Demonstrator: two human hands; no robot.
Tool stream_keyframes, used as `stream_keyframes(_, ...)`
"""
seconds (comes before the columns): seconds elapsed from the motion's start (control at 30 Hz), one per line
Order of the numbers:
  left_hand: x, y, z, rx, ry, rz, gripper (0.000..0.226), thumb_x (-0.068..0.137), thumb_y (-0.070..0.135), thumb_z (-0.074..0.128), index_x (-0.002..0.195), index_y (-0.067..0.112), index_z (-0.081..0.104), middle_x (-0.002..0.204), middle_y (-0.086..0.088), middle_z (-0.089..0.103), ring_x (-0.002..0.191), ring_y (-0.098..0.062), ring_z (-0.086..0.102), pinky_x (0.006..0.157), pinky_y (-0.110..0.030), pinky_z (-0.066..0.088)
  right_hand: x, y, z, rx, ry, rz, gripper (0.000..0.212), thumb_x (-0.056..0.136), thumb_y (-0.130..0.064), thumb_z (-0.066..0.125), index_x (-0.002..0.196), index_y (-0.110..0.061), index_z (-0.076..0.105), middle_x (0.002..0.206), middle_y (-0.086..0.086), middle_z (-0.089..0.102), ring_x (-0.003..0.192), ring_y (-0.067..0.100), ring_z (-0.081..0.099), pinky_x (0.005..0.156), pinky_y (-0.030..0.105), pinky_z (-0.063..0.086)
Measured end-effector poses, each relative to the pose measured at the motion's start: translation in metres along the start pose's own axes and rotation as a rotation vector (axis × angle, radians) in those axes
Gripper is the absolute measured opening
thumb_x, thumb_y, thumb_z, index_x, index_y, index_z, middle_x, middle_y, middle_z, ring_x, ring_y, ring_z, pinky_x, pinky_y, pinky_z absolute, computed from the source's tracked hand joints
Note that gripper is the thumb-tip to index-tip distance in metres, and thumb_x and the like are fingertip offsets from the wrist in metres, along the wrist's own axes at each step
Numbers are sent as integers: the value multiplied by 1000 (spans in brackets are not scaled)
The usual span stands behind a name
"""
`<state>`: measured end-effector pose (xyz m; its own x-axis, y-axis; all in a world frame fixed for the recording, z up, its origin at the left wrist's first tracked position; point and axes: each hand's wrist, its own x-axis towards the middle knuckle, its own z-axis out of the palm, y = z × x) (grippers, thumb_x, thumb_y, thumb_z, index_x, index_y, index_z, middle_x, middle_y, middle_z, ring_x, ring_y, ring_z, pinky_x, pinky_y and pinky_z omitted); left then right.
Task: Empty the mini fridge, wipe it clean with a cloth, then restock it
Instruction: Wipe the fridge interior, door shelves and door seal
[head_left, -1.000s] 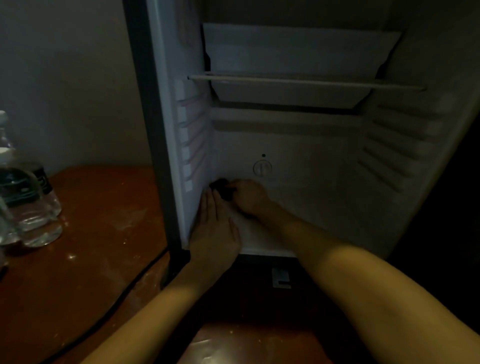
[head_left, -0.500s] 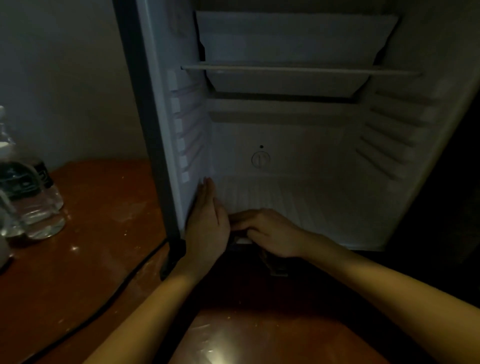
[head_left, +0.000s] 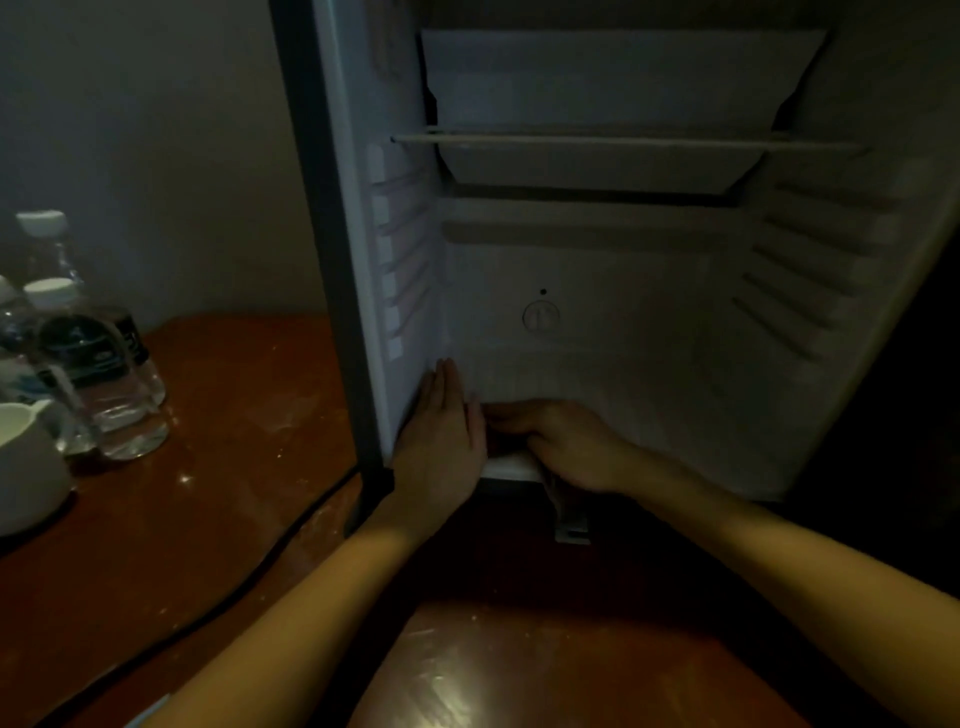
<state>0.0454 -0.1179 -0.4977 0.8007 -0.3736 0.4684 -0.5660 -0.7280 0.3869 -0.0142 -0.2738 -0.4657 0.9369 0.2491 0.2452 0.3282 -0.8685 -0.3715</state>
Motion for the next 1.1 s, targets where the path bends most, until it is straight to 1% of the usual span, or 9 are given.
stream_keyframes(0.13,-7,1,1,-67,57,24,87,89,59,-4,150,5,26,155,-9,31,143,-19,28,119,-30,19,-35,-14,-2,-46,-27,-106,57,89,5,45,139,-23,51,141,-24,32,129,-11,29,109,9,23)
stream_keyframes(0.27,-4,-5,3,26,33,78,67,94,36,15,132,-6,52,136,-21,53,127,-32,52,110,-40,36,21,37,-14,-89,10,64,53,91,6,43,136,-20,53,145,-8,45,135,8,41,111,12,22)
stream_keyframes(0.33,0,-8,6,30,7,76,59,91,25,23,122,-11,58,125,-26,59,114,-37,61,101,-47,44,54,64,-21,-120,35,167,52,93,4,41,138,-20,52,146,0,46,135,19,43,113,22,28)
stream_keyframes(0.43,2,-5,3,47,-20,88,75,86,33,8,135,-10,45,141,-25,46,130,-34,48,114,-40,33,76,74,-20,-121,63,250,49,97,0,40,141,-21,48,149,4,43,135,24,42,111,25,28)
stream_keyframes(0.57,1,-3,1,81,-34,77,75,88,35,0,148,-1,24,156,-16,25,145,-24,25,121,-29,11,30,36,-6,-44,93,172,54,91,10,41,139,-14,50,149,1,41,138,14,37,105,-2,9)
stream_keyframes(0.67,-2,-2,2,88,8,78,74,93,40,-1,147,-2,29,151,-17,35,140,-27,35,119,-32,20,-33,5,-4,-40,-12,-2,54,90,9,44,138,-16,50,148,-7,39,135,3,33,114,14,18)
stream_keyframes(0.77,-6,-3,6,80,39,92,74,95,41,4,139,-6,42,139,-21,50,127,-31,51,112,-40,36,-59,12,-19,-21,-59,-30,52,90,0,42,137,-20,51,145,-11,40,135,2,35,114,14,21)
stream_keyframes(0.93,-1,-8,9,135,65,156,51,91,19,29,109,-13,65,107,-26,68,92,-34,70,83,-47,55,6,76,-35,-32,41,219,52,91,10,44,134,-17,54,143,-3,47,135,15,42,101,-4,15)
stream_keyframes(1.1,3,-12,9,181,-24,207,47,84,14,34,100,-16,67,101,-29,68,86,-37,71,76,-50,56,41,87,-28,-37,140,341,53,90,7,52,136,-18,52,145,2,47,133,22,44,105,18,26)
